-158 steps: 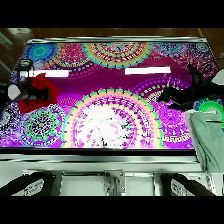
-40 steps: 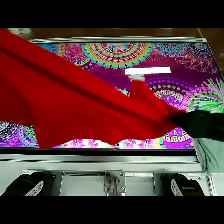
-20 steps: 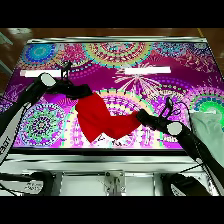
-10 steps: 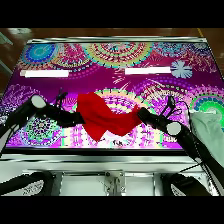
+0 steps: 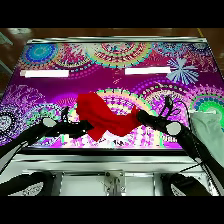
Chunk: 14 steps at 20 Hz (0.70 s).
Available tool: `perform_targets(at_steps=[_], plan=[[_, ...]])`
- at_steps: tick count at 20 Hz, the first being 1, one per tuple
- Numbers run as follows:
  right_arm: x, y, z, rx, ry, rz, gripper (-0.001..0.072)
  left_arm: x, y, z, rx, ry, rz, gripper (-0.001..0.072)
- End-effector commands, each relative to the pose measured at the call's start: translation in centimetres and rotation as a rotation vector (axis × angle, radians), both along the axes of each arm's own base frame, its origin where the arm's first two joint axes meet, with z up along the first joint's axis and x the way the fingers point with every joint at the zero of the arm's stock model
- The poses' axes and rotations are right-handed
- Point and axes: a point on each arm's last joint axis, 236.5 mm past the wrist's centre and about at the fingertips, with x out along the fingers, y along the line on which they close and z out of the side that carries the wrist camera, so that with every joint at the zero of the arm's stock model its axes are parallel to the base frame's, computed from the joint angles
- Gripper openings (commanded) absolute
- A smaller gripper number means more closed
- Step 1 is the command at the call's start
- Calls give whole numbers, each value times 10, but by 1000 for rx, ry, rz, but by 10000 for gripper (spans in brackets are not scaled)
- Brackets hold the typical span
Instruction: Fold the shirts.
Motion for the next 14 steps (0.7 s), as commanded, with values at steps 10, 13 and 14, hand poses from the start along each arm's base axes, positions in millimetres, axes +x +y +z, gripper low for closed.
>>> perform_targets(at_steps=[10, 13, 14], plan=[[2, 5, 4, 57, 14, -33, 64, 32, -43, 20, -26, -110, -73, 37], [9, 2, 10, 59, -16, -54, 64, 40, -42, 88, -19, -360, -167, 36], [14, 1, 21, 68, -49, -66, 63, 41, -40, 119, -8, -470, -209, 35]])
